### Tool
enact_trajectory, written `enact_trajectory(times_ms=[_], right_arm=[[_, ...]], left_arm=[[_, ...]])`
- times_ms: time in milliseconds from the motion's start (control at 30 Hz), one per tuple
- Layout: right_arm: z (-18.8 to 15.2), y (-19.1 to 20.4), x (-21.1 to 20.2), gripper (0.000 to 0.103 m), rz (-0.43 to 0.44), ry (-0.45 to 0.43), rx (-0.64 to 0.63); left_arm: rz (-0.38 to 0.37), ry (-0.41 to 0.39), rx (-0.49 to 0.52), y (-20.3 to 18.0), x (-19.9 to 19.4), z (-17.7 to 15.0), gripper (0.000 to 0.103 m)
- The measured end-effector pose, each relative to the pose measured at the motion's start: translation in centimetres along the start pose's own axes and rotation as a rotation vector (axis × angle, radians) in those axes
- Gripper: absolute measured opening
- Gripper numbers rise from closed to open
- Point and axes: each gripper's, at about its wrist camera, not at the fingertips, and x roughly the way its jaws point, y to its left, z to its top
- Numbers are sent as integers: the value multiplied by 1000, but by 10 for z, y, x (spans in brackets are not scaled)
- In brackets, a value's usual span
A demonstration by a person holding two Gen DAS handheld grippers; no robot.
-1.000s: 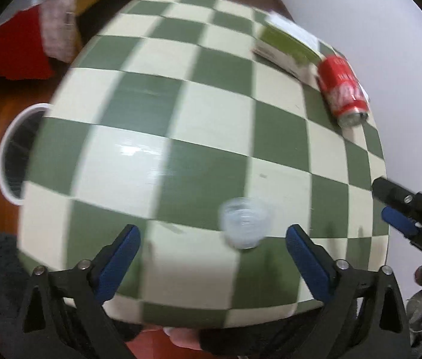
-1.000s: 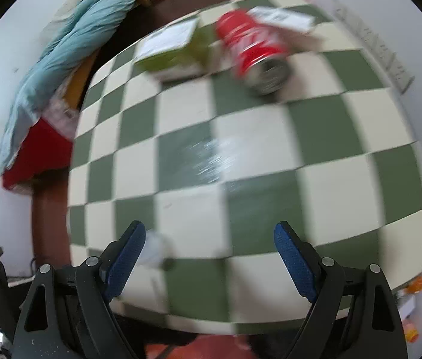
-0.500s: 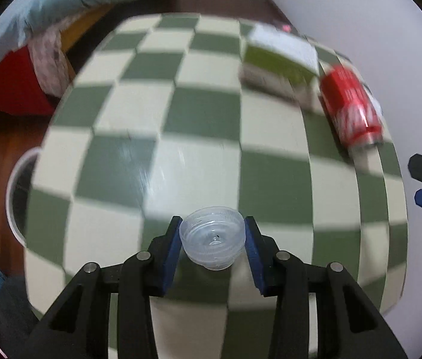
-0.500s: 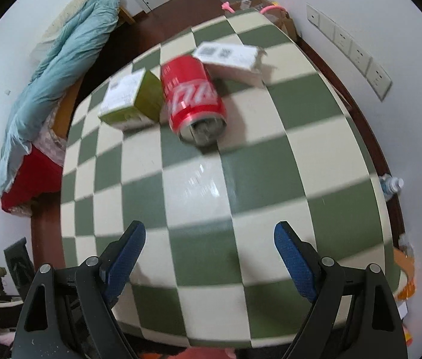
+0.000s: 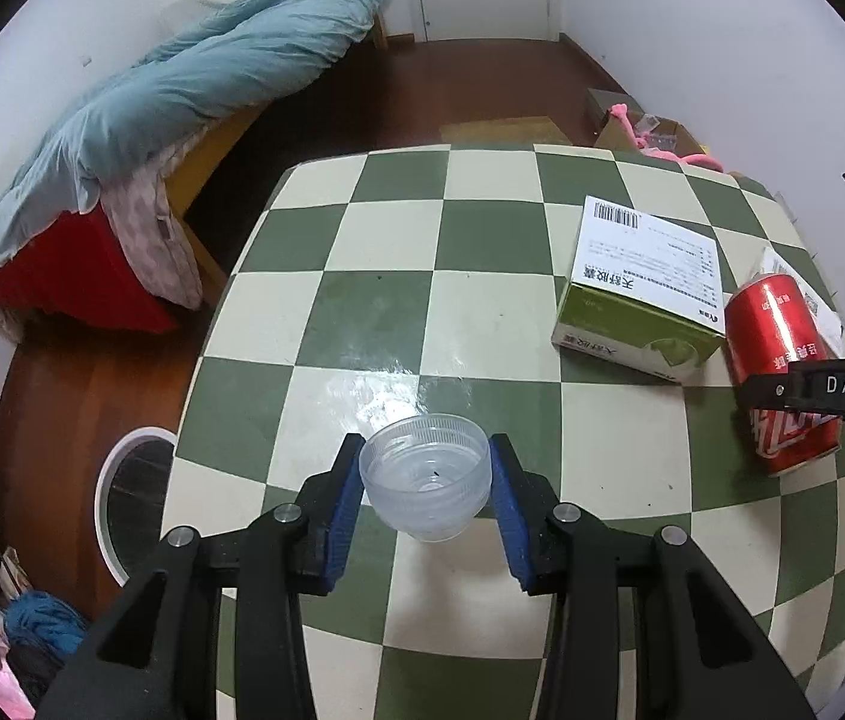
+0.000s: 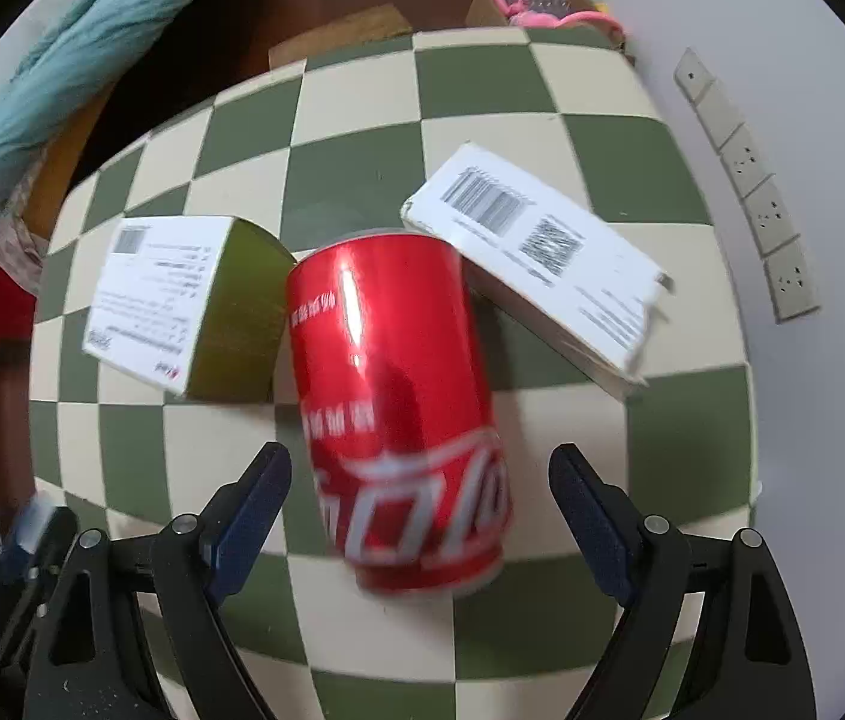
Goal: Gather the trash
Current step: 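Grasp the clear plastic cup with the left tool while the right tool grasps the red cola can, then carry the cup and cola can with both tools over the bin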
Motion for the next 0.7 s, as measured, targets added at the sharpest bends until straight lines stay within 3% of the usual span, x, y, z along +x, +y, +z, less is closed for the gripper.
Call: enact_trajectory(times_ms=[67, 100, 267, 433, 700], right_arm=[[3, 0, 10, 73, 11, 23, 0], [3, 0, 11, 71, 24, 19, 6], [-12, 2, 3, 70, 8, -8, -24], [-45, 11, -29, 70, 52, -80, -67], [-95, 65, -94, 70, 214, -173, -159]], left_arm=[[-1, -3, -3, 1, -2, -1, 37], [-4, -4, -4, 2, -3, -1, 37], [-30, -21, -10, 10, -19, -5, 37], [-53, -64, -39, 38, -48, -8, 37], [-52, -139, -138, 134, -104, -10, 37]])
